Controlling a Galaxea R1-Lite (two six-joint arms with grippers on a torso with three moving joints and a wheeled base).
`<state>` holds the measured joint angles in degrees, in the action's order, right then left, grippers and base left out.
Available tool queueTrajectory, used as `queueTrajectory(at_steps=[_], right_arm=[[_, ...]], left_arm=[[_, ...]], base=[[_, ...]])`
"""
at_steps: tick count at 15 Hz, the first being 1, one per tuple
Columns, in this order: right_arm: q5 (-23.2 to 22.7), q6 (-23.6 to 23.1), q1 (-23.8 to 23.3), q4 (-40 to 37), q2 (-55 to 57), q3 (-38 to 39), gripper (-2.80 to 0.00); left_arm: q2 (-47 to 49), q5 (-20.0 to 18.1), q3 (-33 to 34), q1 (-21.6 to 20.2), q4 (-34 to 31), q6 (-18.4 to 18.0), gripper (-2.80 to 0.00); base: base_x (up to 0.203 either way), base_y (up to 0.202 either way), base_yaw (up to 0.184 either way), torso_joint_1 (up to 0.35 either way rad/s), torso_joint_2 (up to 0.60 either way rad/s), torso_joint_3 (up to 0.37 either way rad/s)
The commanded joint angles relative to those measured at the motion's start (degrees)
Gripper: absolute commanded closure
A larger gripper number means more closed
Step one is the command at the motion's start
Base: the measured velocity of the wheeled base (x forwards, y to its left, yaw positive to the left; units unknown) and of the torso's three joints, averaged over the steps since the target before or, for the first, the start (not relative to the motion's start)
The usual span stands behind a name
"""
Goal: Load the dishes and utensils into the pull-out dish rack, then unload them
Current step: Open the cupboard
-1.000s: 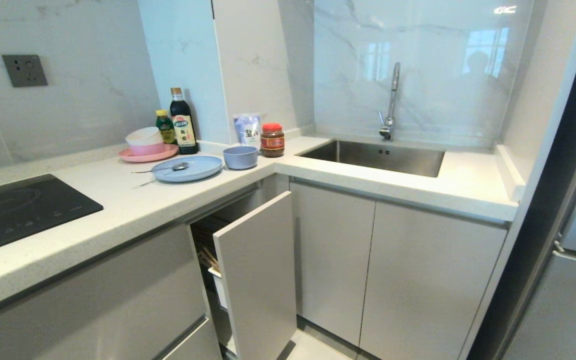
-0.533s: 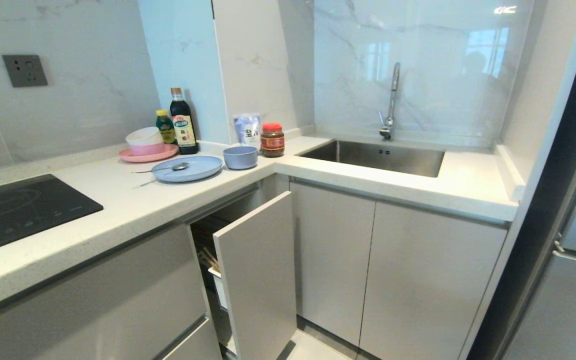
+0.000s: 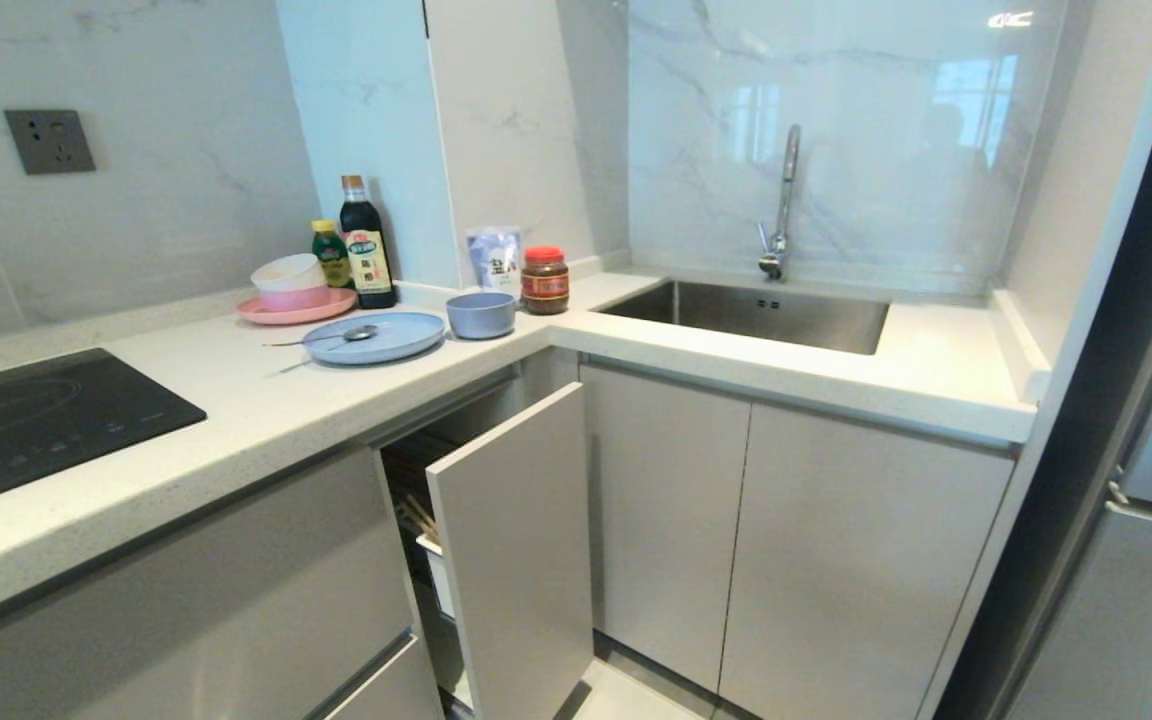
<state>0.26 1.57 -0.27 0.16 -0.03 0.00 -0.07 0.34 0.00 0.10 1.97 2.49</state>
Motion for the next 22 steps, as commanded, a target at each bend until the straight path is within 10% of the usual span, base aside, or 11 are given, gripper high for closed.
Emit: queueTrajectory(at_steps=[1, 6, 15, 22], right_arm=[[0.00, 0.01, 0.00, 0.02, -0.23, 0.09, 0.00], [0.00, 0.01, 0.00, 0.02, -0.23, 0.09, 0.00], [0.00, 0.01, 0.00, 0.02, -0.23, 0.09, 0.00], [0.00, 0.01, 0.00, 0.02, -0.23, 0.09, 0.00]], left_arm=[[0.07, -0.08, 0.96, -0.01, 0.05, -2.38, 0.00], [3.52, 1.87, -17.64, -0.14, -5.22, -3.13, 0.00], [45.63, 6.51, -65.94, -0.67, -12.36, -4.03, 0.00], [71.82, 6.43, -77.36, 5.95, -12.40, 1.24, 0.00]], base=[[0.000, 0.000, 0.000, 0.000, 0.00, 0.000], [0.000, 0.000, 0.000, 0.000, 0.00, 0.000], [0.000, 0.000, 0.000, 0.000, 0.00, 0.000], [0.000, 0.000, 0.000, 0.000, 0.00, 0.000]])
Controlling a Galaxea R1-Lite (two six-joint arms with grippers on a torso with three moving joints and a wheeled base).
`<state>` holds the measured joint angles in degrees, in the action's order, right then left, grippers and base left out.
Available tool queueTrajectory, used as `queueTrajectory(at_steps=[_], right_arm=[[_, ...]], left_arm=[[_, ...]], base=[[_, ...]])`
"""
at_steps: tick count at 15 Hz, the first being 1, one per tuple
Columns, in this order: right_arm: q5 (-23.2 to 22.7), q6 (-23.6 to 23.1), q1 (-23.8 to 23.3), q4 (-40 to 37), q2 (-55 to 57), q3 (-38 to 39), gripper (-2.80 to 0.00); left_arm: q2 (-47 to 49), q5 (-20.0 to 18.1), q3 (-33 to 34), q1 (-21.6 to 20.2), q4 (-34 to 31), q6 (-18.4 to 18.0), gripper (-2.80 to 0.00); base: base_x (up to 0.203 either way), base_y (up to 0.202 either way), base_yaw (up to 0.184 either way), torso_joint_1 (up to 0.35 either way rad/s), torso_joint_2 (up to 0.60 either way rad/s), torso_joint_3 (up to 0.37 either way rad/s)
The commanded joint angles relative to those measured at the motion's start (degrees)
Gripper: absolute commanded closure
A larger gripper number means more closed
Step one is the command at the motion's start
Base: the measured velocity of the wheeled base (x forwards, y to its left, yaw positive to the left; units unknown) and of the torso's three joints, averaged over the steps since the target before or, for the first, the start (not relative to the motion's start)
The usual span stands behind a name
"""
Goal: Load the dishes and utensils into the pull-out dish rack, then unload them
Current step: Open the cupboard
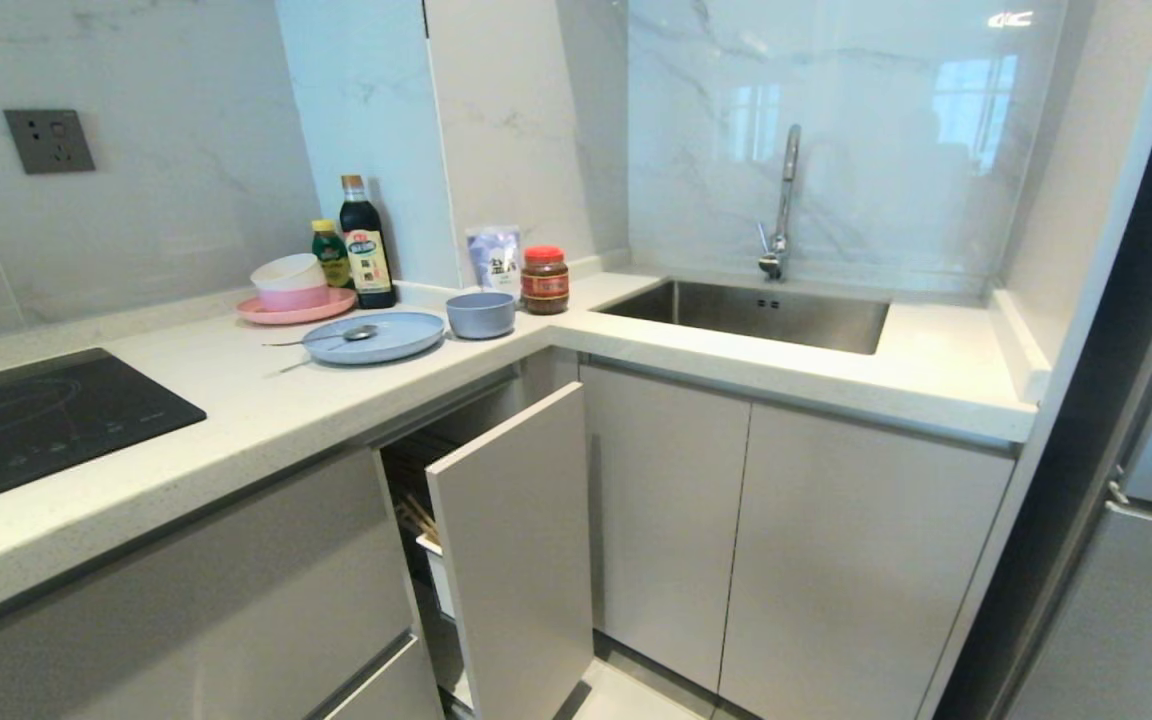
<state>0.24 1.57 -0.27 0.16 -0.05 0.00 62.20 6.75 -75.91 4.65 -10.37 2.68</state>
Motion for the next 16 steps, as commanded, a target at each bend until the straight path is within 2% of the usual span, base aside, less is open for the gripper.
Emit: queueTrajectory(at_steps=[1, 4, 9, 13, 16], right_arm=[[0.02, 0.01, 0.00, 0.02, -0.21, 0.09, 0.00], [0.02, 0.01, 0.00, 0.02, -0.15, 0.09, 0.00], [0.02, 0.01, 0.00, 0.02, -0.21, 0.09, 0.00], [0.02, 0.01, 0.00, 0.02, -0.18, 0.09, 0.00], [0.02, 0.01, 0.00, 0.02, -0.15, 0.09, 0.00]], left_arm=[[13.45, -0.01, -2.71, 2.25, -0.22, 1.83, 0.00], [24.55, 0.44, -5.53, 5.18, -0.51, 2.82, 0.00], [41.22, 2.80, -11.16, 7.38, -1.02, 3.95, 0.00], [51.85, 3.40, -18.55, 9.45, -8.64, 8.59, 0.00], [58.56, 3.45, -21.53, 10.37, -9.95, 11.10, 0.00]], base=[[0.000, 0.000, 0.000, 0.000, 0.00, 0.000], [0.000, 0.000, 0.000, 0.000, 0.00, 0.000], [0.000, 0.000, 0.000, 0.000, 0.00, 0.000], [0.000, 0.000, 0.000, 0.000, 0.00, 0.000], [0.000, 0.000, 0.000, 0.000, 0.00, 0.000]])
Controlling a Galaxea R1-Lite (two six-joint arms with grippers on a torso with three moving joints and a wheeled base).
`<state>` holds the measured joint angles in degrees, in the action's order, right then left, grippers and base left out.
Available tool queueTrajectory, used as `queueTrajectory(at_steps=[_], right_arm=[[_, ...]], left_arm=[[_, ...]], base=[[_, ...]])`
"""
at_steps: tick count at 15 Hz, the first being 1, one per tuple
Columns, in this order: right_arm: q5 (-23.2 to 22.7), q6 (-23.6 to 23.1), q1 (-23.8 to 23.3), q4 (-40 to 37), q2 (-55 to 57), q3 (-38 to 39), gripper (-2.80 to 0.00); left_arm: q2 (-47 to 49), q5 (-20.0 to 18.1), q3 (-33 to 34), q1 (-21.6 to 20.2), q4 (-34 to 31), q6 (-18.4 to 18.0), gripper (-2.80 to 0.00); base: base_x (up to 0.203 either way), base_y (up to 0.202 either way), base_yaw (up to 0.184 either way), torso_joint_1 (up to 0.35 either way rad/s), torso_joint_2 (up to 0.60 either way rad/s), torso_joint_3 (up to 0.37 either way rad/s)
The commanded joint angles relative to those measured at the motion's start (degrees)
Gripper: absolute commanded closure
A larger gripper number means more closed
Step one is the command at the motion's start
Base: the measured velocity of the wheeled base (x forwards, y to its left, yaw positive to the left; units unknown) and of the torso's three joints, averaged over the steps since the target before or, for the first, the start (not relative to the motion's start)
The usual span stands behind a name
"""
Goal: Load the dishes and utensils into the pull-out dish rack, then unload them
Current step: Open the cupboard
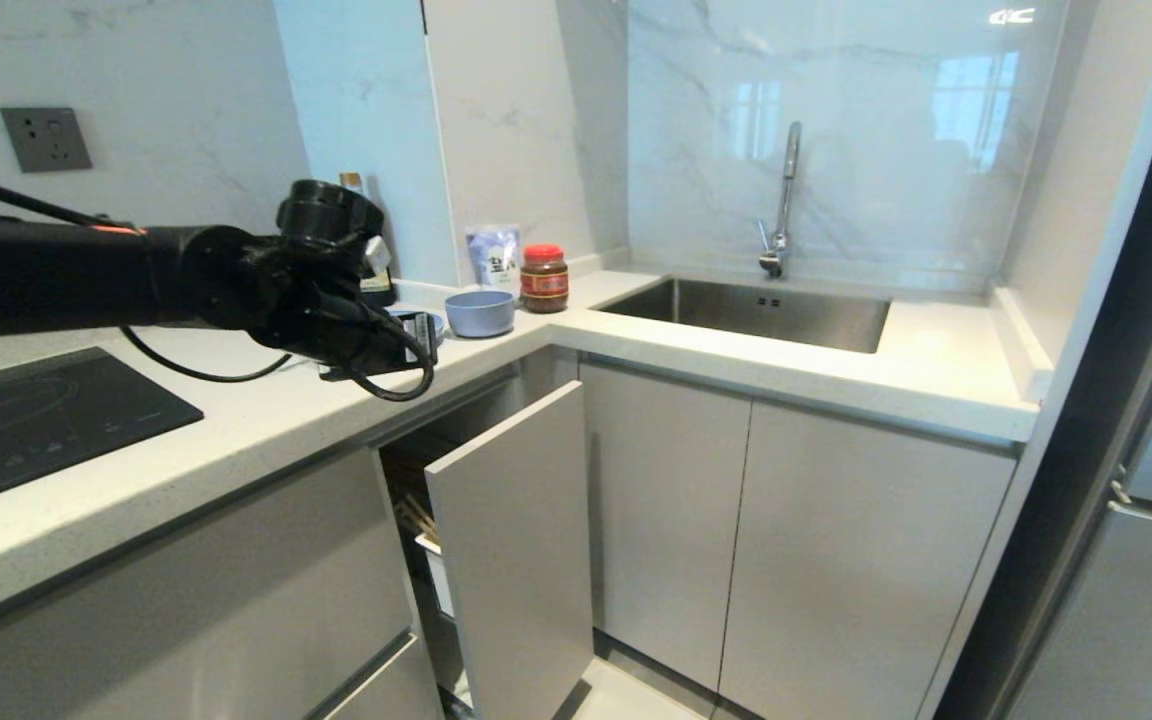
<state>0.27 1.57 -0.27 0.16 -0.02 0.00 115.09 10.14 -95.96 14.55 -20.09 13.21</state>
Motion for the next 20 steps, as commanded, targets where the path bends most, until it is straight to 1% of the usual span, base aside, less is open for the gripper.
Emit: queueTrajectory(at_steps=[1, 4, 8, 12, 13, 16, 17, 18, 20], right_arm=[[0.00, 0.01, 0.00, 0.02, -0.20, 0.09, 0.00], [0.00, 0.01, 0.00, 0.02, -0.24, 0.09, 0.00], [0.00, 0.01, 0.00, 0.02, -0.15, 0.09, 0.00], [0.00, 0.01, 0.00, 0.02, -0.24, 0.09, 0.00], [0.00, 0.01, 0.00, 0.02, -0.24, 0.09, 0.00], [0.00, 0.01, 0.00, 0.02, -0.24, 0.09, 0.00], [0.00, 0.01, 0.00, 0.02, -0.23, 0.09, 0.00], [0.00, 0.01, 0.00, 0.02, -0.24, 0.09, 0.00], [0.00, 0.01, 0.00, 0.02, -0.24, 0.09, 0.00]], left_arm=[[7.76, 0.07, -2.55, 0.58, -0.36, 1.37, 0.00], [12.61, 0.24, -5.53, 0.43, -0.56, 2.55, 0.00], [16.56, 0.23, -6.96, 0.64, -0.57, 3.38, 0.00], [18.14, 0.23, -7.22, 1.18, -0.57, 3.57, 0.00], [18.22, 0.23, -7.26, 1.44, -0.57, 4.16, 0.00], [18.42, 0.23, -6.92, 2.97, -0.57, 4.83, 0.00], [18.42, 0.23, -6.87, 3.24, -0.97, 5.33, 0.00], [18.42, 0.15, -7.16, 3.84, -2.65, 6.04, 0.00], [18.42, 0.05, -7.19, 4.90, -3.46, 6.52, 0.00]], base=[[0.000, 0.000, 0.000, 0.000, 0.00, 0.000], [0.000, 0.000, 0.000, 0.000, 0.00, 0.000], [0.000, 0.000, 0.000, 0.000, 0.00, 0.000], [0.000, 0.000, 0.000, 0.000, 0.00, 0.000], [0.000, 0.000, 0.000, 0.000, 0.00, 0.000], [0.000, 0.000, 0.000, 0.000, 0.00, 0.000], [0.000, 0.000, 0.000, 0.000, 0.00, 0.000], [0.000, 0.000, 0.000, 0.000, 0.00, 0.000], [0.000, 0.000, 0.000, 0.000, 0.00, 0.000]])
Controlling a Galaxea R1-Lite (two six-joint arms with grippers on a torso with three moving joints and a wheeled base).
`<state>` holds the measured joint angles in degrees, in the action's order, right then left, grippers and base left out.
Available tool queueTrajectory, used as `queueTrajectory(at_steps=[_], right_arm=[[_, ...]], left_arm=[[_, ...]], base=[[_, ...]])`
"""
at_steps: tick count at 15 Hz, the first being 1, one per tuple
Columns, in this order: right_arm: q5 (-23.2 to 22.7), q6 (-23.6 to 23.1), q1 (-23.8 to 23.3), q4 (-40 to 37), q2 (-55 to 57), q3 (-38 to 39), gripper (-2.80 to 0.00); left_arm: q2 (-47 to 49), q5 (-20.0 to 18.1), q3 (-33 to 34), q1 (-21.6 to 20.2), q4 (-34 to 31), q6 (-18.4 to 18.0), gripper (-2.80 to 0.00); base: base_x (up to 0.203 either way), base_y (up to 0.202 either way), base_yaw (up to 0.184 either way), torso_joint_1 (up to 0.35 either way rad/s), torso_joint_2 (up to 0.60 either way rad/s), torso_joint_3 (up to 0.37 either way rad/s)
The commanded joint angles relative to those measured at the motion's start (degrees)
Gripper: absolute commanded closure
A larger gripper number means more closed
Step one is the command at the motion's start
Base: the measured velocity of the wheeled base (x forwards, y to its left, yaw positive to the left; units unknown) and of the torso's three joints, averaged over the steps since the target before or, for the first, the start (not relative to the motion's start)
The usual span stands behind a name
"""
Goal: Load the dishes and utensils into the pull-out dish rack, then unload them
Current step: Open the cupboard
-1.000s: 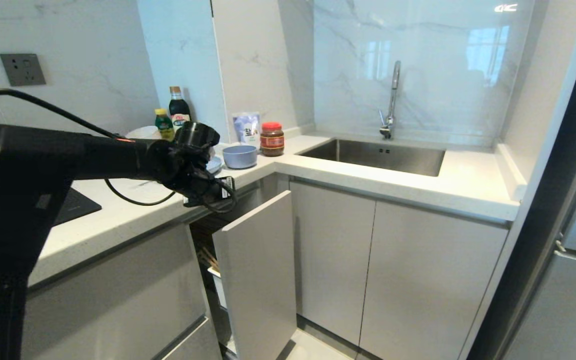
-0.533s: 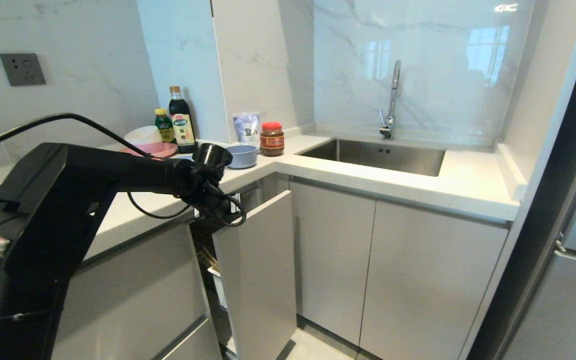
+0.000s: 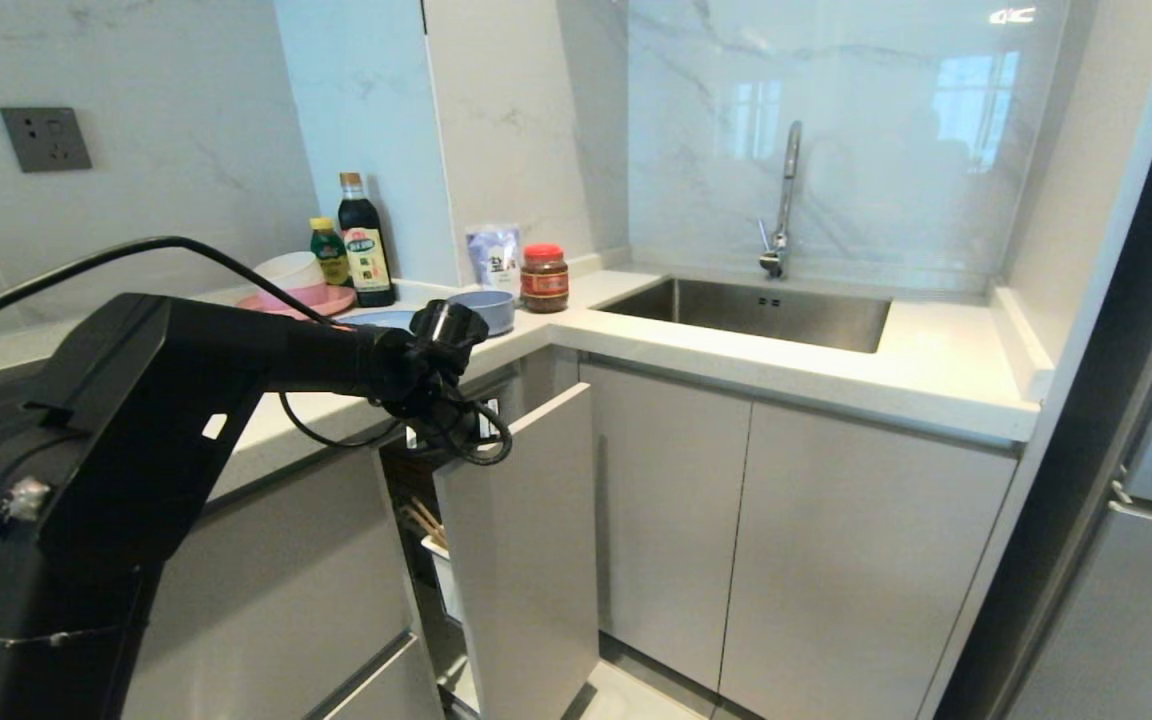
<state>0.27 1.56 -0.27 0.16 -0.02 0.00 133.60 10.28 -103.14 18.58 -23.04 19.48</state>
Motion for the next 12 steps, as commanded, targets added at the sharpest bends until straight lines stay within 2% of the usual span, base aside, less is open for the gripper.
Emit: queueTrajectory(at_steps=[1, 12], right_arm=[[0.00, 0.02, 0.00, 0.02, -0.24, 0.09, 0.00], [0.00, 0.02, 0.00, 0.02, -0.24, 0.09, 0.00]], left_arm=[[-0.15, -0.18, 0.19, 1.51, -0.54, 0.29, 0.00], [-3.31, -1.40, 8.05, 14.35, -0.21, 2.61, 0.00]], base=[[0.000, 0.000, 0.000, 0.000, 0.00, 0.000], [0.000, 0.000, 0.000, 0.000, 0.00, 0.000]])
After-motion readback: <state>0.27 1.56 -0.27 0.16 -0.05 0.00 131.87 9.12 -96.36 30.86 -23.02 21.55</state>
